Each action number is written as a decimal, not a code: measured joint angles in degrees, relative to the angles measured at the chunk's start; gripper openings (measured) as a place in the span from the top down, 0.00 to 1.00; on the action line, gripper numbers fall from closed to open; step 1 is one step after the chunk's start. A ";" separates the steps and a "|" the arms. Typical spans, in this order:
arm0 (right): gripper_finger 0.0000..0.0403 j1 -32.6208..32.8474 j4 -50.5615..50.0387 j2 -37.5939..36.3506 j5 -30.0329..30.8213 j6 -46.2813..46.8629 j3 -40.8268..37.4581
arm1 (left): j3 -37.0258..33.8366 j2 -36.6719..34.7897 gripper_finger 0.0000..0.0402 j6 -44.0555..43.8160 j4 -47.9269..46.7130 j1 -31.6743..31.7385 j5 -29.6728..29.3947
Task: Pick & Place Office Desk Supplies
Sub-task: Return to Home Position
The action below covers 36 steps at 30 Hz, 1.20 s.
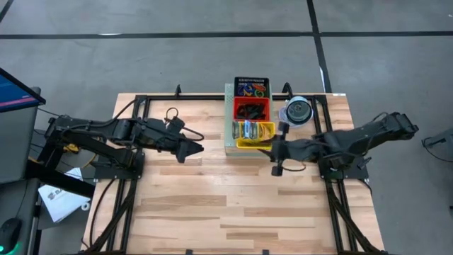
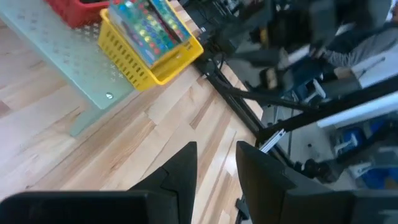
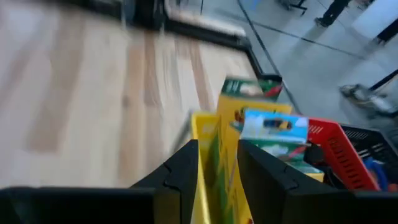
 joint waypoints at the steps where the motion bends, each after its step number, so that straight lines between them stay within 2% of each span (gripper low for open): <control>1: 0.73 0.52 0.02 -1.00 -0.09 2.10 0.39 | 0.00 0.00 0.74 1.17 0.00 -0.16 0.09; 9: 0.73 1.38 -0.37 -11.50 0.29 16.30 1.62 | 0.00 0.00 0.74 14.09 -0.02 -0.42 0.30; 12: 0.73 1.38 -0.90 -15.43 0.34 20.30 1.62 | 0.00 -0.96 0.74 21.16 -0.66 -0.42 2.34; 17: 0.73 1.38 -3.67 -20.68 0.38 26.22 1.62 | 0.04 -7.46 0.74 27.09 -7.10 -0.46 3.11; 21: 0.73 1.38 -5.11 -22.18 0.52 29.45 1.62 | -1.92 -14.93 0.74 28.71 -11.55 -0.46 2.95; 26: 0.73 1.38 -5.05 -21.88 1.83 32.83 1.62 | -13.89 -25.49 0.74 31.16 -3.46 0.19 1.01; 30: 0.73 1.38 -4.87 -21.10 3.28 35.99 1.61 | -28.25 -32.84 0.74 32.86 12.09 2.42 0.94; 33: 0.73 1.38 -3.87 -21.27 4.80 37.95 1.61 | -35.97 -36.27 0.74 34.61 20.84 5.74 3.84; 36: 0.73 1.18 -3.81 -21.19 6.26 38.84 1.62 | -39.85 -39.04 0.75 35.82 21.69 9.55 9.13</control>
